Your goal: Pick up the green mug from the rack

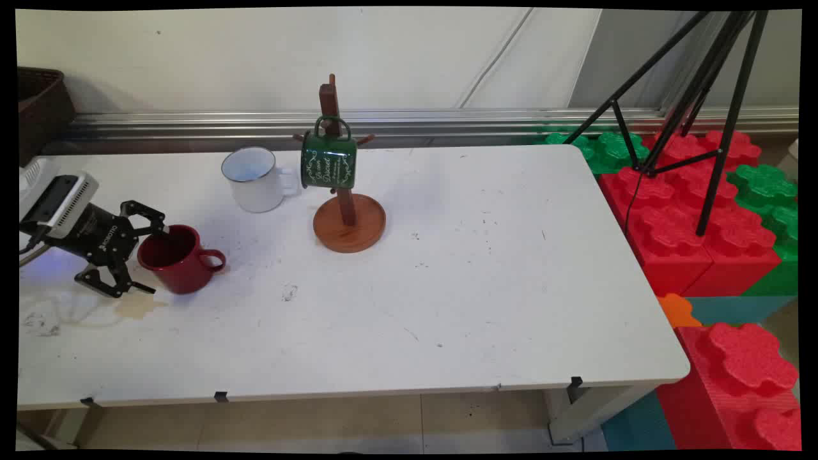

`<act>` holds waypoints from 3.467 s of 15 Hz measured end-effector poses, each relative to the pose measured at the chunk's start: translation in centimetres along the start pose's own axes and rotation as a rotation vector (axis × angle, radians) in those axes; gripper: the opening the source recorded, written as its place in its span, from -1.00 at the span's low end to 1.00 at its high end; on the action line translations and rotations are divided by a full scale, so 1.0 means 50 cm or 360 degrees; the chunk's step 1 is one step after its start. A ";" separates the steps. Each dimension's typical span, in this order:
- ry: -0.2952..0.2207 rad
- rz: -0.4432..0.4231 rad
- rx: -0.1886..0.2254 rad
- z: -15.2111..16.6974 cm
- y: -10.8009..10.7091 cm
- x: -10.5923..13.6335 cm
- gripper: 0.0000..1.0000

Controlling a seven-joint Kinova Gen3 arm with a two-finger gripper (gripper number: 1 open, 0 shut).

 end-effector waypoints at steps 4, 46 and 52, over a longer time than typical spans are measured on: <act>0.0022 -0.0010 0.0002 -0.017 -0.001 0.005 1.00; 0.0875 -0.0558 -0.0020 -0.115 -0.076 0.101 1.00; 0.0990 -0.0618 -0.0022 -0.101 -0.094 0.120 1.00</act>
